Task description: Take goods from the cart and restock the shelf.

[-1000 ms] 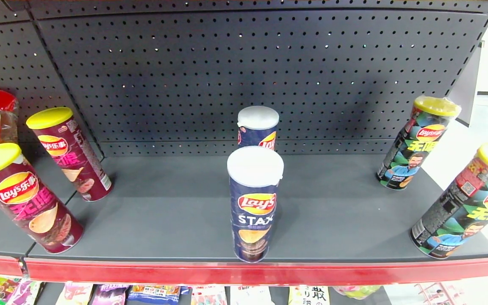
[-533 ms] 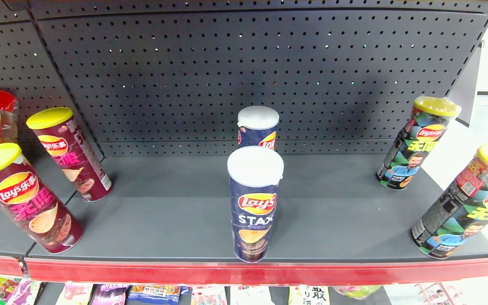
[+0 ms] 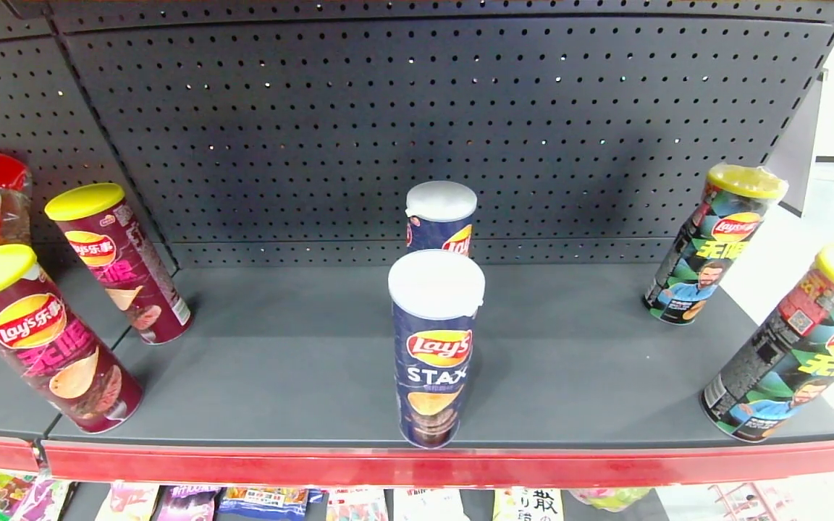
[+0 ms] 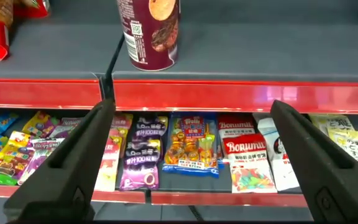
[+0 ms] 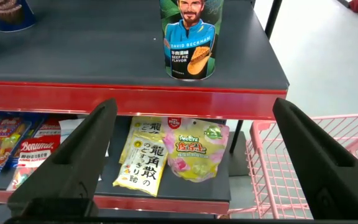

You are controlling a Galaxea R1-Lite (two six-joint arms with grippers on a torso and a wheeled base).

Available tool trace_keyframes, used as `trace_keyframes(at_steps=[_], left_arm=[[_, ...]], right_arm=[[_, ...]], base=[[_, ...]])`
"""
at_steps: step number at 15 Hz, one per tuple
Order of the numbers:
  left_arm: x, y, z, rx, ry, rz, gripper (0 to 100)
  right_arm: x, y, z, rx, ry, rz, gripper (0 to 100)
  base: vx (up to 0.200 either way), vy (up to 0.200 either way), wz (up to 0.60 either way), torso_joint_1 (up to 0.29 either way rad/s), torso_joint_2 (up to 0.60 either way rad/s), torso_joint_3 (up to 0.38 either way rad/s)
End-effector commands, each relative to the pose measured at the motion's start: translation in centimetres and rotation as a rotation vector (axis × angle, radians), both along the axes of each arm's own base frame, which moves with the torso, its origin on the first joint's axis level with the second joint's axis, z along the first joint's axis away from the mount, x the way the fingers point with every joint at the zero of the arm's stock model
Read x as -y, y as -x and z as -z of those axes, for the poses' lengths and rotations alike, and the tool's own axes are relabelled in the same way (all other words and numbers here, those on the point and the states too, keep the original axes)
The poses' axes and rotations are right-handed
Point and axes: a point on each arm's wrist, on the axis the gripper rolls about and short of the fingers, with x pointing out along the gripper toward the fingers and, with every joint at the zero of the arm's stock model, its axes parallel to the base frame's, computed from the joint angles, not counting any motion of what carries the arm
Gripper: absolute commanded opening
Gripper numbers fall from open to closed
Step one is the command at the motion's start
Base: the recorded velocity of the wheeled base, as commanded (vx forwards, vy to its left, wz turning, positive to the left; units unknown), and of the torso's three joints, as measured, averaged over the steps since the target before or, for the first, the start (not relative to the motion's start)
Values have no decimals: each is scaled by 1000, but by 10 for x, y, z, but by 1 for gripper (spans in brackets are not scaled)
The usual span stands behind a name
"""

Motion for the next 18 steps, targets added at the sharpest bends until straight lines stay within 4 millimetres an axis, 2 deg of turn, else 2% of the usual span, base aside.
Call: trace_keyframes(at_steps=[1, 4, 10, 12, 18], left_arm=[[0, 0, 0, -2, 0, 0, 100], [0, 0, 0, -2, -1, 0, 100], [0, 0, 0, -2, 2, -1, 100], [0, 0, 0, -2, 2, -1, 100], [0, 0, 0, -2, 3, -1, 100]], right_arm=[[0, 0, 0, 2, 0, -1, 100], [0, 0, 0, 2, 0, -1, 100], [0, 0, 0, 2, 0, -1, 100], [0, 0, 0, 2, 0, -1, 100], [0, 0, 0, 2, 0, -1, 100]], base=[[0, 0, 0, 0, 0, 0], [-200, 0, 0, 10, 2, 1], [0, 0, 0, 0, 0, 0], [0, 0, -600, 5, 5, 0], [0, 0, 0, 0, 0, 0]])
